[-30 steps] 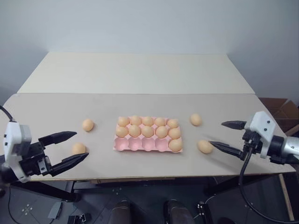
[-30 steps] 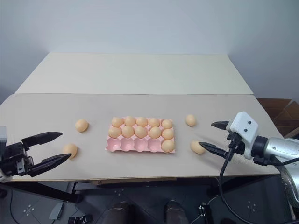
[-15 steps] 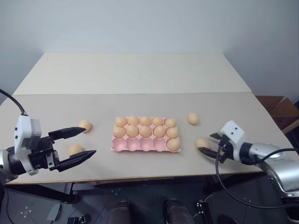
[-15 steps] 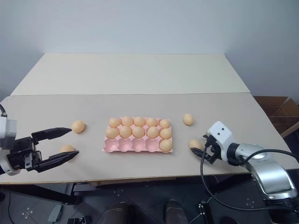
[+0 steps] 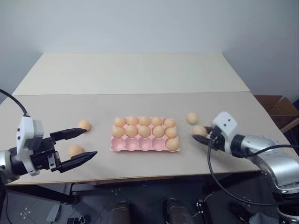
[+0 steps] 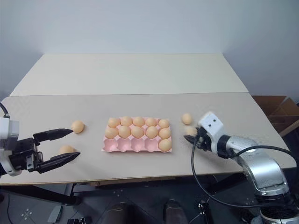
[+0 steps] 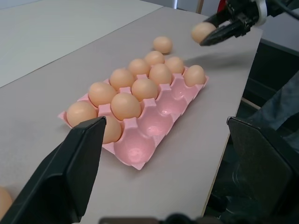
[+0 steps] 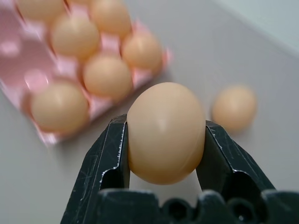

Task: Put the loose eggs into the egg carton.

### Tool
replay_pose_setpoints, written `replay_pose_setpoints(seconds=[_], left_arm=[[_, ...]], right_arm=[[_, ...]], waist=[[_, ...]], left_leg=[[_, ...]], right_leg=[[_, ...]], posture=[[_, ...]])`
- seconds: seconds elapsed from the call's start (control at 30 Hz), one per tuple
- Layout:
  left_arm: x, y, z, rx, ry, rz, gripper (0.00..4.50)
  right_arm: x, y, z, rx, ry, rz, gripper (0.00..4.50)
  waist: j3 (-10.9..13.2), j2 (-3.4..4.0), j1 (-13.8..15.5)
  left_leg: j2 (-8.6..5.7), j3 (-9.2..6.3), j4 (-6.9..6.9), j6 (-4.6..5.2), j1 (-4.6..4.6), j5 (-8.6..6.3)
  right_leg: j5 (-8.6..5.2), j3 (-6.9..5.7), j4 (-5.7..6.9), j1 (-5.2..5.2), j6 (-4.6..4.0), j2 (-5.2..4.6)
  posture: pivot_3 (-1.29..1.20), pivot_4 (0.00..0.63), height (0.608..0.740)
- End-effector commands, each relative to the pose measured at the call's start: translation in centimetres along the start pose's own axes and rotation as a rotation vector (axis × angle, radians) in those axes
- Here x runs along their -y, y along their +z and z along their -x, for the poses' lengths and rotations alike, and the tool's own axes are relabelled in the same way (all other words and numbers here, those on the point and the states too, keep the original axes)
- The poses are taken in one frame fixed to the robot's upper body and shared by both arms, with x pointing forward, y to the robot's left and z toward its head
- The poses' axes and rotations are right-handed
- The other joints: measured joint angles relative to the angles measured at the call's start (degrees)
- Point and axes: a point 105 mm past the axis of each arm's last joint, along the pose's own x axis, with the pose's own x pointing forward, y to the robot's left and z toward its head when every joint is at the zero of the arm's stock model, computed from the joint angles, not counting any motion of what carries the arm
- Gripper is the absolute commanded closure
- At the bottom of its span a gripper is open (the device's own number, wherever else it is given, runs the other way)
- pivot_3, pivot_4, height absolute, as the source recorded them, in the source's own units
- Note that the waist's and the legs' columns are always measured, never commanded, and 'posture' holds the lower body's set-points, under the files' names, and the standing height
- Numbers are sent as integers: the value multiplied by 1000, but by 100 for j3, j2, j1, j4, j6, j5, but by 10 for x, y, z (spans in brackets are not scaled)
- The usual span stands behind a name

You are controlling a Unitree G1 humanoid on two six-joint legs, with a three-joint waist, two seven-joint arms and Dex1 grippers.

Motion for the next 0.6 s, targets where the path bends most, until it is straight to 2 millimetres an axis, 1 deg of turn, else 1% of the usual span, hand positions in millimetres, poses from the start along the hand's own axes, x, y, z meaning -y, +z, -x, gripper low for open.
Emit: replay_pose_setpoints(seconds=[0.03, 0.07, 0.17, 0.27, 0.33, 0.37, 0.4, 0.43, 0.5, 0.53, 0.6], left_arm=[[0, 8, -1, 9, -3, -54, 0], [1, 8, -2, 9, -3, -55, 0], [1, 8, -1, 12, 3, -58, 0], [2, 8, -1, 12, 6, -58, 0], [2, 8, 0, 11, 8, -58, 0], [2, 8, 0, 11, 9, -58, 0], [2, 8, 0, 11, 10, -57, 0], [3, 8, 1, 10, 11, -58, 0], [3, 8, 2, 9, 12, -59, 0], [3, 8, 2, 8, 13, -60, 0], [2, 8, 2, 6, 15, -60, 0]], right_arm=[[-30, 9, -21, 31, 83, 1, 2685], [-37, 10, -28, 32, 95, 0, 2685], [-50, 9, -44, 23, 110, -13, 2685], [-57, 4, -52, -3, 122, -8, 2685], [-54, 3, -53, -17, 106, -6, 2014], [-53, 3, -53, -19, 100, -6, 1819], [-51, 6, -50, -7, 99, -9, 1423], [-49, 11, -47, 10, 99, -9, 1116], [-44, 19, -38, 36, 93, 1, 331], [-40, 22, -33, 47, 85, 8, 63], [-31, 27, -22, 67, 70, 16, 28]], waist=[[-2, -3, -2], [-2, -3, -2], [0, -1, 4], [0, -1, 12], [0, -1, 13], [0, -1, 11], [0, -1, 8], [0, -1, 4], [0, 0, 3], [0, 0, 8], [0, 0, 9]], left_leg=[[0, -1, 0, 0, -1, 0], [1, -2, -1, 0, -1, 0], [-5, 1, -1, 0, -9, 0], [-9, 1, 0, 0, -12, 0], [-10, 2, 0, 0, -12, 0], [-10, 3, 0, 0, -11, 0], [-9, 3, 0, 0, -11, 0], [-8, 2, 0, 0, -10, 0], [-6, 0, 0, 0, -9, 0], [-5, 0, 0, 0, -9, 0], [-5, -1, 0, 0, -9, 0]], right_leg=[[1, -1, 0, -1, -2, 0], [3, -3, 0, 1, -6, 0], [5, -1, -1, -6, -10, -7], [6, -2, -6, -4, -10, -12], [6, -2, -8, -3, -10, -14], [6, -2, -7, -4, -10, -14], [6, -2, -7, -4, -11, -13], [6, -2, -5, -5, -11, -11], [6, -4, -1, -5, -11, -8], [6, -5, 0, -6, -11, -7], [6, -6, -1, -5, -10, -8]], posture=[[0, 150, 740], [0, 150, 740], [0, 150, 740], [0, 150, 740], [0, 150, 740], [0, 150, 740], [0, 150, 740], [0, 150, 740], [0, 150, 740], [0, 150, 740], [0, 150, 740]])
